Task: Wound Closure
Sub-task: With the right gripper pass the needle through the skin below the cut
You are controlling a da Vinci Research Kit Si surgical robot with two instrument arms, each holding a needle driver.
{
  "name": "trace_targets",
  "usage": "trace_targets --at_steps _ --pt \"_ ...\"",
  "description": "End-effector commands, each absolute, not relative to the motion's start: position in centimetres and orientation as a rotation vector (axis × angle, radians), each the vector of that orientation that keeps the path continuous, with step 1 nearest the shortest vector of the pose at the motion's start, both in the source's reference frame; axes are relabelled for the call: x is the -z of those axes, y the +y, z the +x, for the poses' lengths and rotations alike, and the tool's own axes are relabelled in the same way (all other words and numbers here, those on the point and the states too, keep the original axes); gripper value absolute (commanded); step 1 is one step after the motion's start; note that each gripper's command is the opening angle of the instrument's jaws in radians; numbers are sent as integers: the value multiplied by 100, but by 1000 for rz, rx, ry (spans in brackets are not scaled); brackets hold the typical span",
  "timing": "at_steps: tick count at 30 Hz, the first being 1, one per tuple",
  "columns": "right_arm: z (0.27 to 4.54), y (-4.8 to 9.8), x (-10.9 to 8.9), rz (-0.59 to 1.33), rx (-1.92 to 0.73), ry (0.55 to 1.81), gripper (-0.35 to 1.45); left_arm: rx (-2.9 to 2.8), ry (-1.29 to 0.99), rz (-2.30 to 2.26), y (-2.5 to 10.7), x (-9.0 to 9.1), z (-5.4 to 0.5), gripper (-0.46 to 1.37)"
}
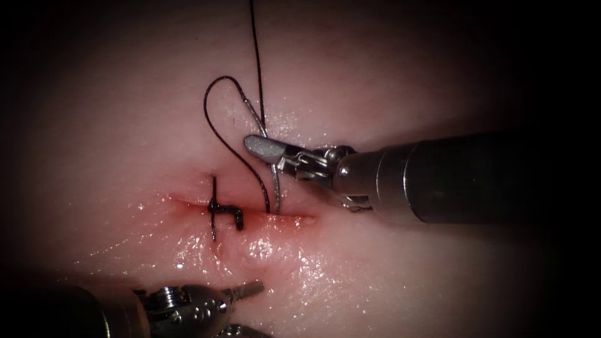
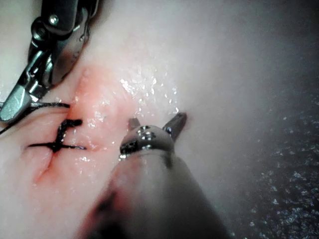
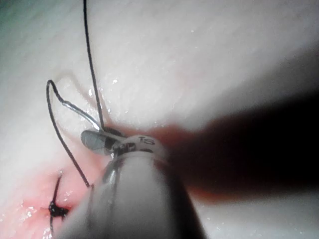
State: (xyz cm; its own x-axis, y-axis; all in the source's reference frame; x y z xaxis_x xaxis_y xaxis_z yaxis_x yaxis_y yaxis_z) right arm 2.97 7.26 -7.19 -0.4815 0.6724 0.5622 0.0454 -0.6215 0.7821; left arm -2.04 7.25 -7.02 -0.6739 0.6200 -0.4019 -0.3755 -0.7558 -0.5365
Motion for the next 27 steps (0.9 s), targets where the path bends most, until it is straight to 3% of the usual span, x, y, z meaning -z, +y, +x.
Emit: trace_targets --at_steps 1,27 --pt "298 723 719 1313 -2156 1050 -35 -2389 -562 -782 725 702 -203 72" --pt "314 666 763 1423 -2106 1011 -35 -2391 -550 -784 727 702 -200 73"
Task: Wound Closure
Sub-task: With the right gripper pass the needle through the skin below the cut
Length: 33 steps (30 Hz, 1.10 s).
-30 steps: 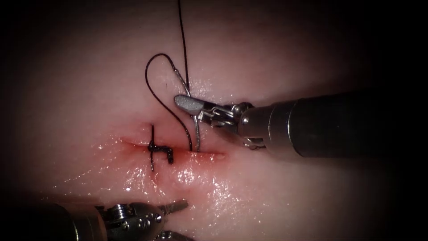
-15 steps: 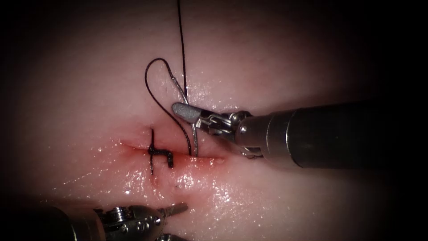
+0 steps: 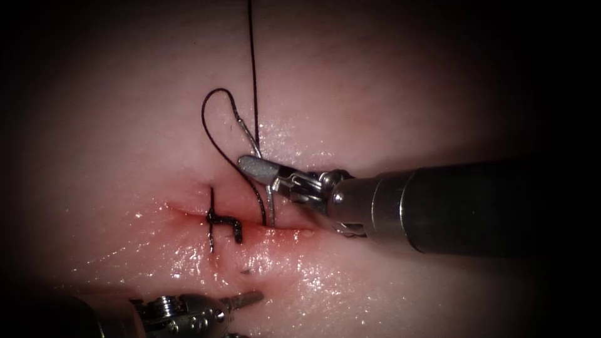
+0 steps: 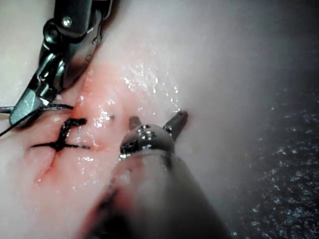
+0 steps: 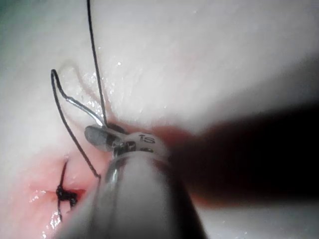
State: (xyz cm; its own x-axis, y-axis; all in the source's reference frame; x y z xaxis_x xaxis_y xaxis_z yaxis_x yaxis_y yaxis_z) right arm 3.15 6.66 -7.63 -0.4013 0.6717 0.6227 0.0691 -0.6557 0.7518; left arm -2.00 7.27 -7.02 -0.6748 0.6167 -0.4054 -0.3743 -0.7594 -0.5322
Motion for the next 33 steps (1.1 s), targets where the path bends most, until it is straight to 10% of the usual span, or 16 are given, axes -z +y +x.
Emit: trace_targets --at_steps 1,33 --pt "314 664 765 1424 -2104 1010 -35 -2392 -551 -784 727 702 -199 73" --pt "321 608 825 1481 -2063 991 -35 -2399 -514 -791 741 701 -179 73"
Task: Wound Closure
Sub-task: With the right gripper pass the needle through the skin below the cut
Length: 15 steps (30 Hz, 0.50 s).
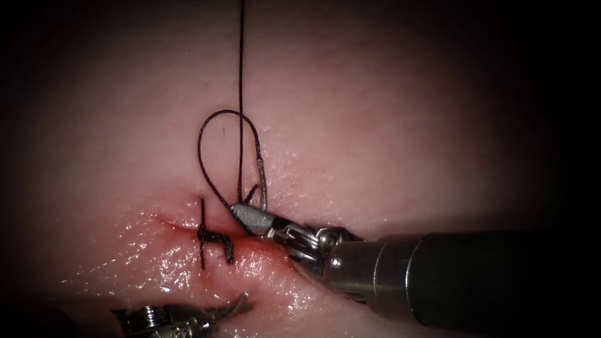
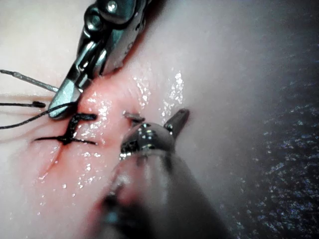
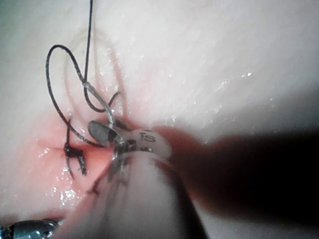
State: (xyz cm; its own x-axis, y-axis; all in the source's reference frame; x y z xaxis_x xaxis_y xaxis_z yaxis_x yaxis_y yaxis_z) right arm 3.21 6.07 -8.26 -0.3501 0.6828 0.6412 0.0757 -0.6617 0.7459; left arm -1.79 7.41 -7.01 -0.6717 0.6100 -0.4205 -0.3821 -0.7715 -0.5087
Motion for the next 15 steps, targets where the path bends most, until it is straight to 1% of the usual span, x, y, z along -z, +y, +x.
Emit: trace_targets --at_steps 1,9,13,15 --pt "321 606 827 1480 -2064 991 -35 -2399 -510 -791 741 701 -178 73" --pt "319 603 833 1480 -2053 1008 -35 -2399 -502 -791 745 701 -176 74" --pt "316 612 829 1437 -2022 1045 -35 -2398 -504 -791 746 703 -175 74" --pt "312 621 826 1413 -2011 1087 -35 -2398 -505 -791 746 703 -175 74"
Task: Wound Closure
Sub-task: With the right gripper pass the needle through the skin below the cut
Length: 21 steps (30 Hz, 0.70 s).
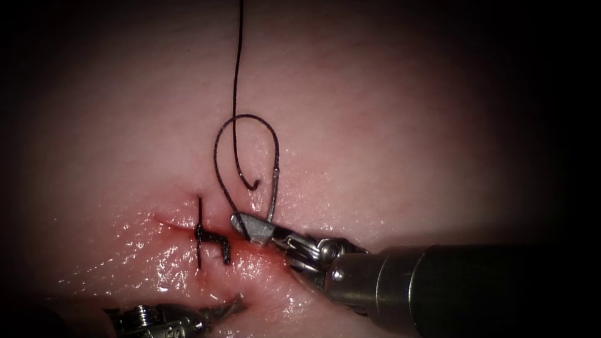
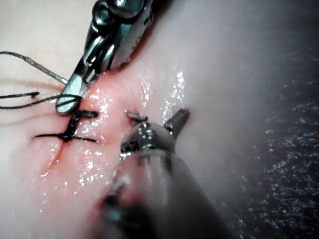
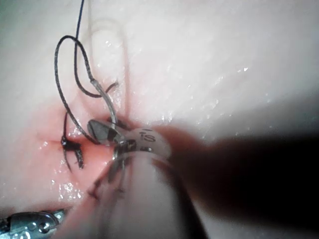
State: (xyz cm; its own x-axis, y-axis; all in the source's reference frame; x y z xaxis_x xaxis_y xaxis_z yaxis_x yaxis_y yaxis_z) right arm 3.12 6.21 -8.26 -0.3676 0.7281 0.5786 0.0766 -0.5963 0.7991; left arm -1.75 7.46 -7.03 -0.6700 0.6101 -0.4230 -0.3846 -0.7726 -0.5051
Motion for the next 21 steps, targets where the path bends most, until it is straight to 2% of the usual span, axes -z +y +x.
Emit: trace_targets --at_steps 1,3,5,8,10,12,15,21 --pt "309 626 824 1395 -1999 1122 -35 -2398 -505 -791 746 704 -175 74" --pt "300 639 820 1350 -1951 1216 -35 -2398 -505 -791 745 704 -175 74" --pt "289 652 817 1292 -1906 1250 -35 -2398 -503 -790 745 706 -174 75" --pt "275 668 813 1199 -1860 1277 -12 -2397 -502 -790 745 708 -173 75" --pt "265 682 807 1171 -1845 1280 -8 -2397 -502 -789 746 710 -171 75" --pt "260 689 802 1159 -1856 1274 -35 -2397 -500 -789 747 712 -170 75" --pt "260 695 795 1141 -1862 1202 -35 -2397 -499 -790 747 712 -169 75" --pt "281 698 784 1124 -1870 1211 -35 -2398 -497 -791 747 713 -165 75"
